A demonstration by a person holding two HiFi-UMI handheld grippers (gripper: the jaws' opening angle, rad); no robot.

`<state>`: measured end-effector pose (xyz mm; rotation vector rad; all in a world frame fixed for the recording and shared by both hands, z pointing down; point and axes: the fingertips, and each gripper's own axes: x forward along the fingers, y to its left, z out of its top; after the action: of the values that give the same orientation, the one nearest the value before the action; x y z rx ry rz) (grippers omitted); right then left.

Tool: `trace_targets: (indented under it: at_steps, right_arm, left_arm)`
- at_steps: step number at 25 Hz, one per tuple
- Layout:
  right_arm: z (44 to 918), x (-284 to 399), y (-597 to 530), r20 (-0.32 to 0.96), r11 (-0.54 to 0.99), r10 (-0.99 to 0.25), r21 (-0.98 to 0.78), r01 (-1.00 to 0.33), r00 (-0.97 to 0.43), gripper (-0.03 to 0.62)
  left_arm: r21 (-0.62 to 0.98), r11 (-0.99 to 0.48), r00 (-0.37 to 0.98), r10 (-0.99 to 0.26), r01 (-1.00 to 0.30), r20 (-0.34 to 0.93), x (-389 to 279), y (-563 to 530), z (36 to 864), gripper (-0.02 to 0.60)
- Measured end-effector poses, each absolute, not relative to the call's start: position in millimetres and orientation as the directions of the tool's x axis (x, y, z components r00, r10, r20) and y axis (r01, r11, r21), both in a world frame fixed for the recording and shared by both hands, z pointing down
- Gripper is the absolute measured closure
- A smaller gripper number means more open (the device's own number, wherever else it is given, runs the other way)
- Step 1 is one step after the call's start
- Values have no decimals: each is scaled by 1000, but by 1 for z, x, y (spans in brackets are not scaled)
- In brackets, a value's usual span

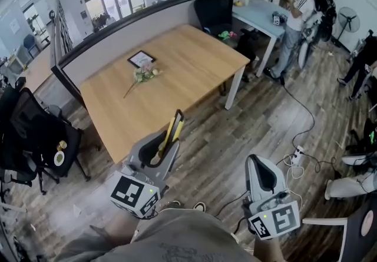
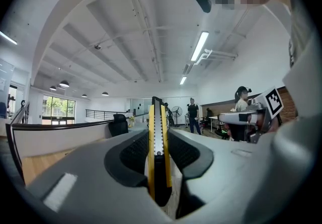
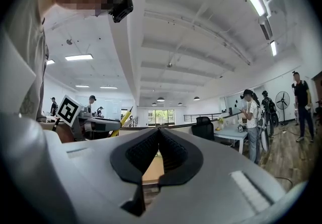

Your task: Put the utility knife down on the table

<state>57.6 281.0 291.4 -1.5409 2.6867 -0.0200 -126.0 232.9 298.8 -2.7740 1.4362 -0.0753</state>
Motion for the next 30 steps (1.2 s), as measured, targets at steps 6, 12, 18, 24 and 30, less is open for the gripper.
trace_targets:
  at_steps: [6, 12, 18, 24, 30]
  right_arm:
    - [289, 74, 284, -74, 525, -850, -36, -850, -522, 583]
    - [288, 86, 276, -76, 521, -852, -22, -853, -518, 583]
    - [297, 91, 258, -54, 521, -853, -16, -854, -519, 583]
    - [304, 92, 221, -27, 527, -850, -18, -850, -527, 583]
    - [310, 83, 164, 4, 529, -849, -25, -848, -529, 583]
  left_arm:
    - [-26, -581, 580, -814, -814, 30, -106, 240, 303, 468]
    - [-25, -581, 580, -814, -813, 36, -98, 230, 304, 468]
    - [-28, -590, 590, -807, -807, 31, -89, 214, 308, 468]
    - [-18, -594, 593, -804, -804, 34, -87, 179, 309, 468]
    - [-28, -587, 585, -809, -809, 55, -95, 124, 315, 468]
